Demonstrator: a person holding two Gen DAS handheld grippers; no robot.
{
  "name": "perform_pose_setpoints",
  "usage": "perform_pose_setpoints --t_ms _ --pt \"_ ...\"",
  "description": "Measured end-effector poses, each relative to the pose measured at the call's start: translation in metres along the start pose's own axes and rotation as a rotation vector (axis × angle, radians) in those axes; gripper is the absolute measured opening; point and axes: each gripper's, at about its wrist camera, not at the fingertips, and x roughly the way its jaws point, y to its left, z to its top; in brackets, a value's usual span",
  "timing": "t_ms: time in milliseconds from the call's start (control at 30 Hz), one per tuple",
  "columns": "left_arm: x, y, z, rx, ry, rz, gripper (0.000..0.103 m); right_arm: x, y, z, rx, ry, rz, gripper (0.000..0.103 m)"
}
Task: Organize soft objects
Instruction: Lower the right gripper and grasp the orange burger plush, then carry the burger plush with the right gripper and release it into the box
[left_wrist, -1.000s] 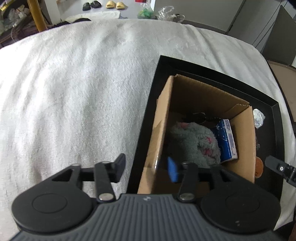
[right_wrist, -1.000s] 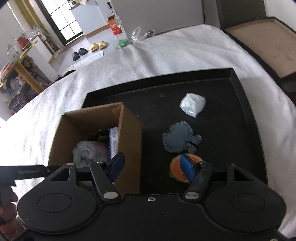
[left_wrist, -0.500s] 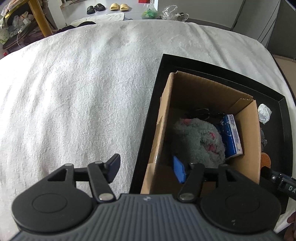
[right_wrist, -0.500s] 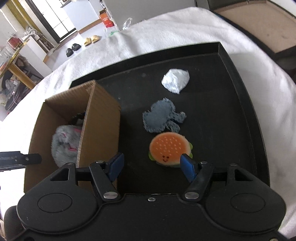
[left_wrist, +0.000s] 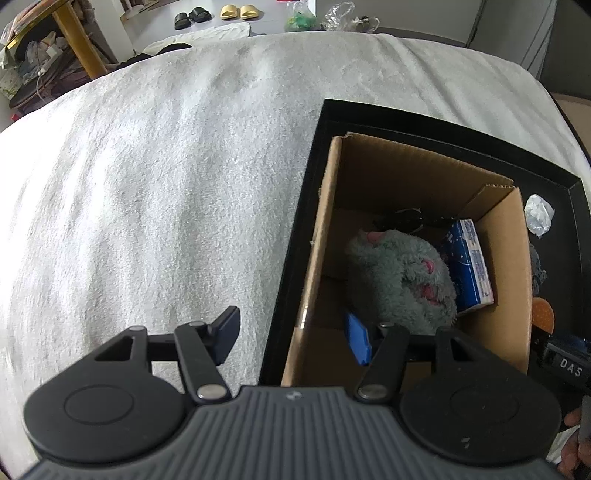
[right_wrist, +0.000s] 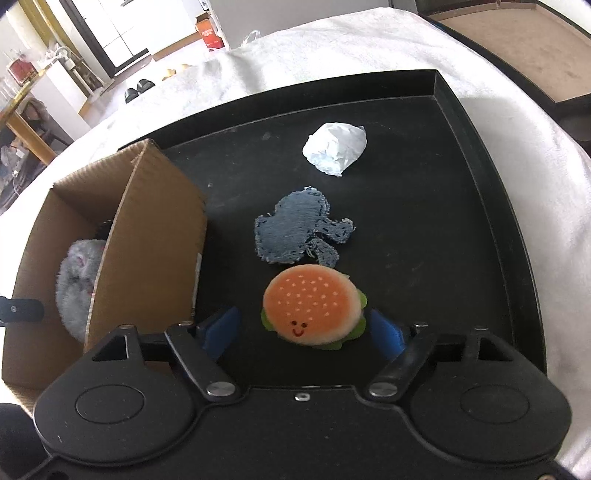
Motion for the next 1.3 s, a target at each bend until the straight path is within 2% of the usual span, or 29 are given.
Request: perform_pose_setpoints --t_ms 200,333,433,700,1300 --pt "0.007 -0.013 0.001 0.042 0.017 0.020 0.060 0.003 0.001 -0.001 -0.020 -0.019 -0.008 0.079" --pt "0.007 -0.025 0.001 0.092 0.015 0.032 0.060 0.005 -0.005 -0.002 -0.002 -0.009 0.002 0.056" --pt "0.006 -0.032 -0.001 0.105 0.018 0.043 0.060 0.004 -0.011 -0.002 0.025 -0.007 0.012 0.051" --pt "0.006 -0.035 -0.009 0.112 0.030 0.060 0.060 -0.009 -0.014 -0.002 0.048 -0.024 0.030 0.051" --pt "-0.010 -0.033 -0.018 0.098 0.004 0.032 0.060 -0.054 0.002 0.011 0.038 -0.099 0.081 0.051"
